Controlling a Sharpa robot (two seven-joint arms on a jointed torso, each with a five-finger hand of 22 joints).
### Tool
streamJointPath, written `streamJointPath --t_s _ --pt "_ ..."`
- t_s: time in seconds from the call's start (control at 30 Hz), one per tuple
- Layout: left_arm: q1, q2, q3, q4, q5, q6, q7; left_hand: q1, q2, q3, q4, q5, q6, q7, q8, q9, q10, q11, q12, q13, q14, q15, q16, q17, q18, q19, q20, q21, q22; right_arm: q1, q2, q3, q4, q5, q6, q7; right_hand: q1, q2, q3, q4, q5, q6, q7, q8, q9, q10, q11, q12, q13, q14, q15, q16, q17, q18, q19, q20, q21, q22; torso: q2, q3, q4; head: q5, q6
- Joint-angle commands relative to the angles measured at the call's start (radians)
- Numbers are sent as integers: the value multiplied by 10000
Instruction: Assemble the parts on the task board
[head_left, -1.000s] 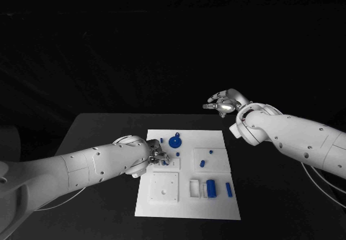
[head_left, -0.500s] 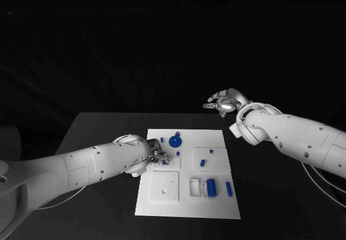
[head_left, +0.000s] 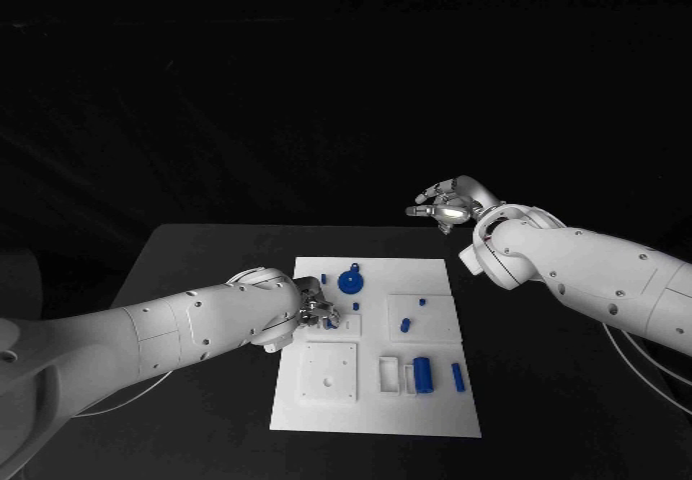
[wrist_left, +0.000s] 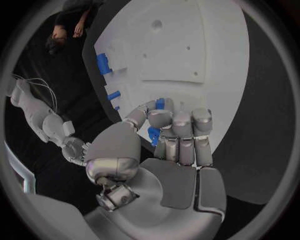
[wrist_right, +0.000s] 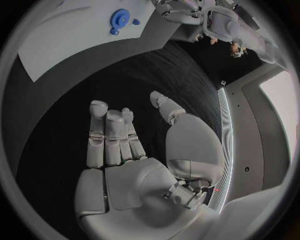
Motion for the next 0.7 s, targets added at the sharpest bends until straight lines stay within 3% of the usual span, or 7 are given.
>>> streamJointPath --t_s 0.03,0.57,0.7 --pt "-9 77 -4 -21 38 218 10 122 64 98 -21 57 878 -740 86 28 -406 -321 46 -16 335 -485 43 -16 246 -57 -986 64 159 -4 0 5 18 -18 119 47 -37 97 -52 -21 60 -4 100 37 -11 69 -1 36 -17 -1 -45 -7 -16 449 15 -65 -43 149 -3 5 -6 2 1" --pt "-9 141 -4 -70 -58 363 -3 10 73 79 -6 72 1059 -797 191 111 -407 -374 108 -51 340 -518 94 -27 244 -53 -976 85 143 -4 14 5 -5 -18 120 49 -37 96 -54 -23 64 -3 100 38 -12 65 -1 44 -31 -2 -45 -6 -18 449 16 -65 -46 149 5 14 4 -2 -36" --pt "-8 136 -4 -78 -130 428 -9 -78 66 101 1 418 1196 -857 321 206 -421 -423 163 -93 333 -547 139 -41 247 -67 -967 97 132 -4 13 5 -3 -18 124 47 -37 97 -54 -23 65 -3 100 38 -12 64 -1 46 -34 -2 -45 -6 -19 449 17 -65 -47 150 -2 10 1 2 -37"
